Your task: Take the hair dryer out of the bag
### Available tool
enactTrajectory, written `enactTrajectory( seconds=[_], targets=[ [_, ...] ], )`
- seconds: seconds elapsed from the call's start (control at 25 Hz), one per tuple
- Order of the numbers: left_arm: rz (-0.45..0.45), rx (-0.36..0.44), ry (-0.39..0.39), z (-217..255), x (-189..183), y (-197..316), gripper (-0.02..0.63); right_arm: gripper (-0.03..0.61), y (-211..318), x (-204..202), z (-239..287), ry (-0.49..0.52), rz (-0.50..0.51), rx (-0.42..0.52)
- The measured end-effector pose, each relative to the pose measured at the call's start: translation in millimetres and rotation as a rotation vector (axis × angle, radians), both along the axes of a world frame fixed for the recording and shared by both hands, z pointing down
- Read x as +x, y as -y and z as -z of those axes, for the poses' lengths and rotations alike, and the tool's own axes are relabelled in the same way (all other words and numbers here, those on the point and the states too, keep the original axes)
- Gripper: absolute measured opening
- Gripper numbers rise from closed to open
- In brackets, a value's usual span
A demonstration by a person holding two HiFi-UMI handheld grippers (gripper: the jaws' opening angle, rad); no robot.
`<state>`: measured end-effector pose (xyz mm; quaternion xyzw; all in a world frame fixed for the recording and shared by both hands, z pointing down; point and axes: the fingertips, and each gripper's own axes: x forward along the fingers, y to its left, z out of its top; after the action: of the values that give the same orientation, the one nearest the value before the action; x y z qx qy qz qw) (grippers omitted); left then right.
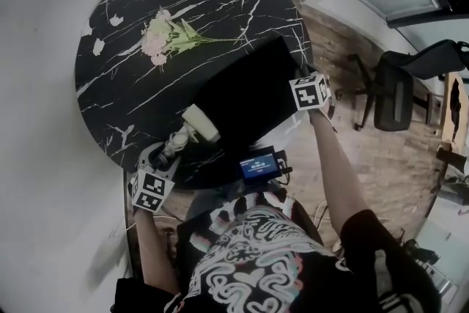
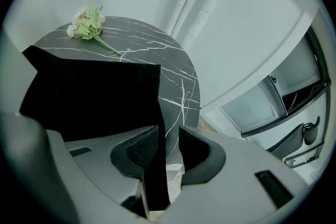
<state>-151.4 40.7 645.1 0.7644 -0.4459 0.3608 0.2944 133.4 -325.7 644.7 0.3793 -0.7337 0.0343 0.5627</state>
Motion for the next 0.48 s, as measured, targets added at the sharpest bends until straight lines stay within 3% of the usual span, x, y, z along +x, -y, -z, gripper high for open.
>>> enactTrajectory(
  seconds=[0.28,0.48],
  targets=[
    [0.084,0.124,-0.013,21,-3,25,0.270,0.118,-32,-16,13,0.142,-0.055,0.000],
    [0.156,0.225,-0.104,52,5,50,0.270,0.120,-59,-30,26,0.228,-0.048,0.034]
  ],
)
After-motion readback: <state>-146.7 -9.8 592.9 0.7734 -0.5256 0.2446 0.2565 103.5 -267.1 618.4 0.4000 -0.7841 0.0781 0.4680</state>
